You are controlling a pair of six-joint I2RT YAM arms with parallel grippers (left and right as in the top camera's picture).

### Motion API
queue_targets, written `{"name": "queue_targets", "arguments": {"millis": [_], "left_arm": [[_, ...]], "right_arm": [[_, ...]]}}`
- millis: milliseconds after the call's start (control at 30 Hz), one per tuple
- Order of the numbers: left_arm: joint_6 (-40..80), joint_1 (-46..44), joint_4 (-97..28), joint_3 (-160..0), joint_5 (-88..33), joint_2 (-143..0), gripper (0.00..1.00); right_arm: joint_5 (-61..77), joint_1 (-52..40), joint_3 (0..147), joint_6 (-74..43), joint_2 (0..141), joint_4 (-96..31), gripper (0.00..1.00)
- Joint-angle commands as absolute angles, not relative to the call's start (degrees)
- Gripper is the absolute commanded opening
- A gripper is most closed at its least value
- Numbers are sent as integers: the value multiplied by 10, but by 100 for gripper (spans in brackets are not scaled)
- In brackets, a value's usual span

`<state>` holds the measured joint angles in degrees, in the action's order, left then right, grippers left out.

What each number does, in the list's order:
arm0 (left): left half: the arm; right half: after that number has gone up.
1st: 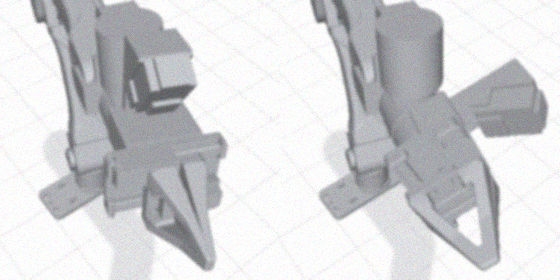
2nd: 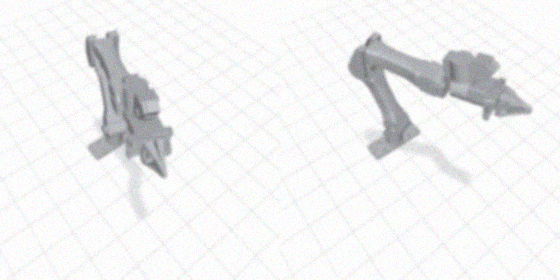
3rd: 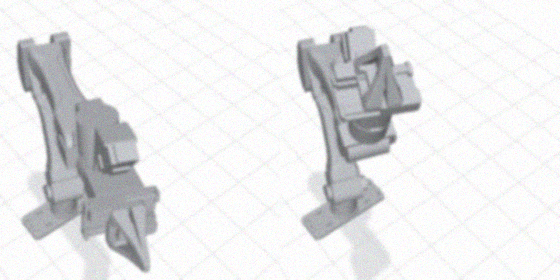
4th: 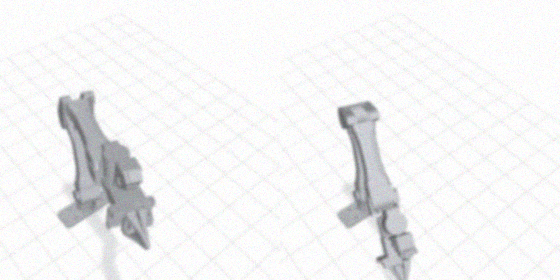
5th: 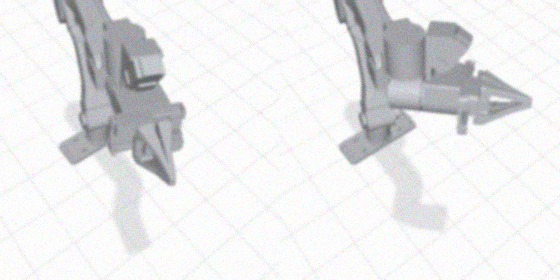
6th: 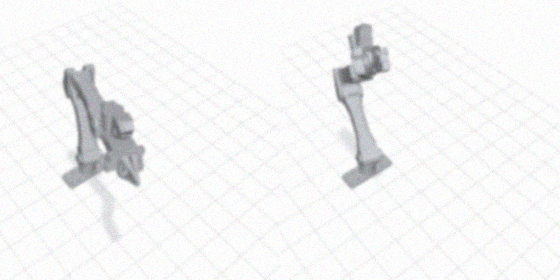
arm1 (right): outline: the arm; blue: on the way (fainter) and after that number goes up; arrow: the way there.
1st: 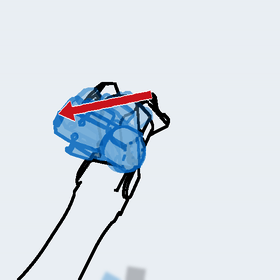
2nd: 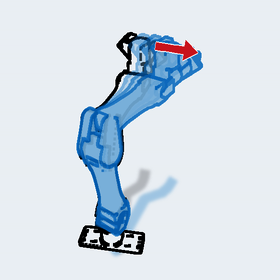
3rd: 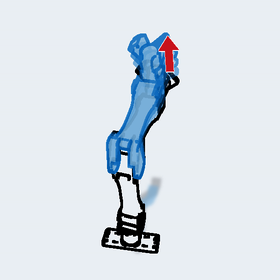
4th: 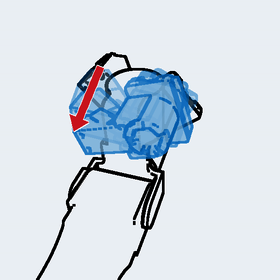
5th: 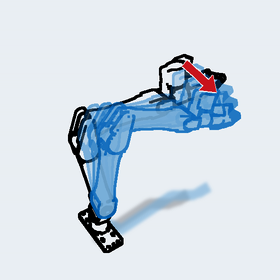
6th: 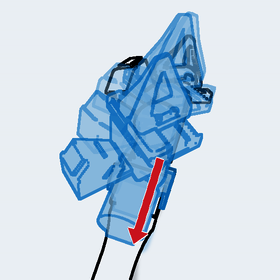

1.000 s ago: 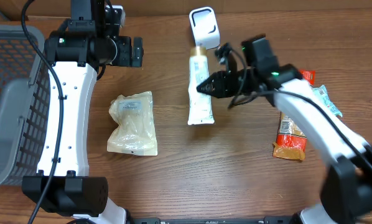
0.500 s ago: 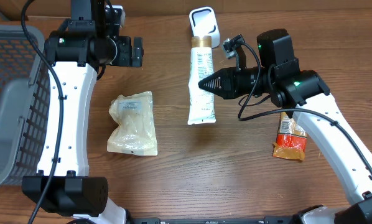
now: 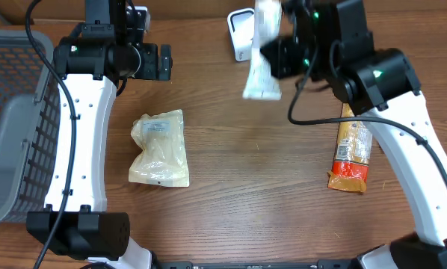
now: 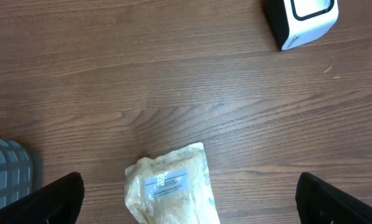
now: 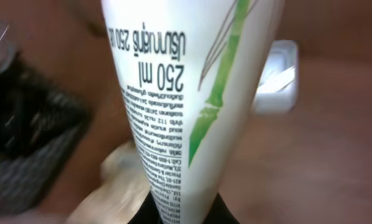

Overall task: Scan the item barcode
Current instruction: 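Hold the white tube in front of the white scanner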

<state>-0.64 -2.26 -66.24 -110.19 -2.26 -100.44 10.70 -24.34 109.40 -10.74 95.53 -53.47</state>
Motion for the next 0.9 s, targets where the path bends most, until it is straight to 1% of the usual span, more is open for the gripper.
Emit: {"name": "queue_targets", "arguments": {"millis": [0,67,100,167,267,333,500,700,867], "left_arm": [[-17,-27,-662,-1109,-19,-996,100],[-17,-27,-662,-1109,-19,-996,99],[-17,-27,-662,-1109,-19,-996,100],[-17,-27,-662,-1109,-19,-996,100],[-17,-27,-662,-1109,-19,-996,99],[-17,-27,-662,-1109,-19,-996,99],[-17,-27,-662,-1109,-19,-996,100],[-17,-27,-662,-1109,-19,-996,99],[-17,-27,-662,-1109,-19,-996,99]], "right_arm": [[-153,-266,1119,-32,1010,-483,4],[-256,-273,1118,-5,1049,-416,4],[-278,-274,1118,13,1062,-392,4],[-321,-274,1118,90,1100,-330,4],[-360,-274,1118,239,1155,-258,4],[-379,-274,1118,294,1191,-213,4],[-394,-270,1118,364,1263,-122,4],[-415,-270,1118,486,1330,-58,4],[-426,-268,1118,517,1362,-25,4]]}}
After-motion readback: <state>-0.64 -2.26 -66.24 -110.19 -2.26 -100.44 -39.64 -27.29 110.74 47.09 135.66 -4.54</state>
